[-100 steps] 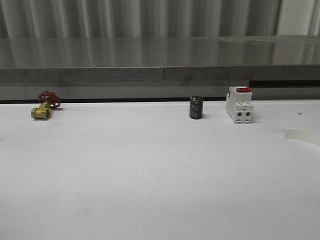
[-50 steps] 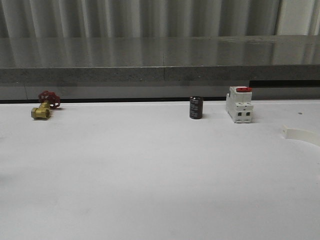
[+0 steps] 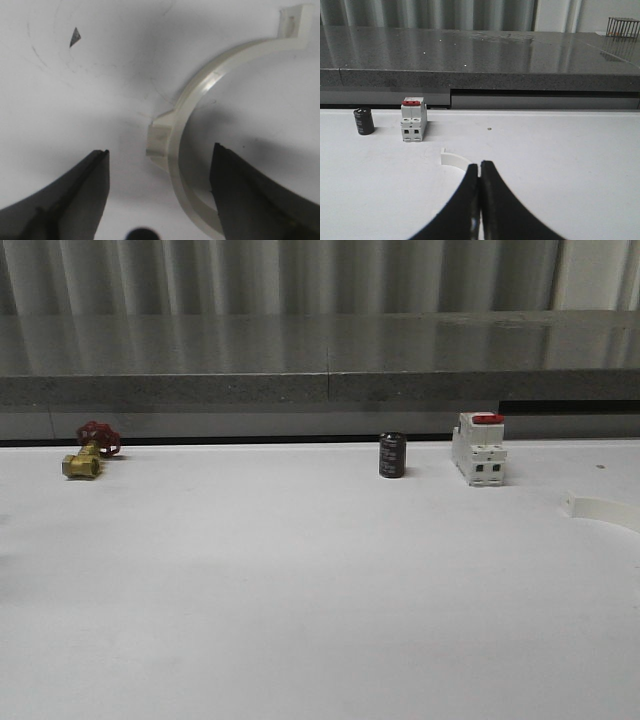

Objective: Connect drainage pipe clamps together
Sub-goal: 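Grasp the clamp half's end tab with the left gripper and lift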

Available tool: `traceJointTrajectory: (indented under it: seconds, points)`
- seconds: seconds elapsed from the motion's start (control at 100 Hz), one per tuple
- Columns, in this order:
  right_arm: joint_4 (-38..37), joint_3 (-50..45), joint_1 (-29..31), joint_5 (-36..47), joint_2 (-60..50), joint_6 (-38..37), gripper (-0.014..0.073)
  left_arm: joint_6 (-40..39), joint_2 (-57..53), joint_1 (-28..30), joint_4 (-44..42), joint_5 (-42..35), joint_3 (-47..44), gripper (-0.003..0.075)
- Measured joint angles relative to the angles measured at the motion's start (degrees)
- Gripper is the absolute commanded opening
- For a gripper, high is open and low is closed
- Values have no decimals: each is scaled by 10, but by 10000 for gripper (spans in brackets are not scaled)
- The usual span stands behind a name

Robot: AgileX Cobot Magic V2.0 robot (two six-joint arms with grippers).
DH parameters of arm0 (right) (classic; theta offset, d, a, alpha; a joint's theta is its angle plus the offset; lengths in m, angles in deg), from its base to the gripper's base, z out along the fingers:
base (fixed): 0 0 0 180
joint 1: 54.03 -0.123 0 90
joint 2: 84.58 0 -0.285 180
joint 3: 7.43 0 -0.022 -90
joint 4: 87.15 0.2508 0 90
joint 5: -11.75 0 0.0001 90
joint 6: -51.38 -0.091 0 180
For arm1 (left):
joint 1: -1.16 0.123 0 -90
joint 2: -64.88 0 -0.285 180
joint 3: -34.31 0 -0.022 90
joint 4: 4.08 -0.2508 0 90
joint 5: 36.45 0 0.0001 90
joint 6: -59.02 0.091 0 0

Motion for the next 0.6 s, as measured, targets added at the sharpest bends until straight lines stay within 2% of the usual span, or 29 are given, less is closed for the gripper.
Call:
traceJointTrajectory:
  seconds: [0.14,0.21,0.31,0.49,0.6]
  points:
    - [0,0,0,0,0,0,-66,0,26,0,0,0,17,436]
    - [0,0,0,0,0,0,-66,0,33,0,0,0,21,410]
    - [0,0,0,0,0,0,-66,0,36,0,1,0,22,309]
    - [0,0,0,0,0,0,-66,0,36,0,1,0,22,71]
    - [0,0,0,0,0,0,-66,0,36,0,1,0,22,-8]
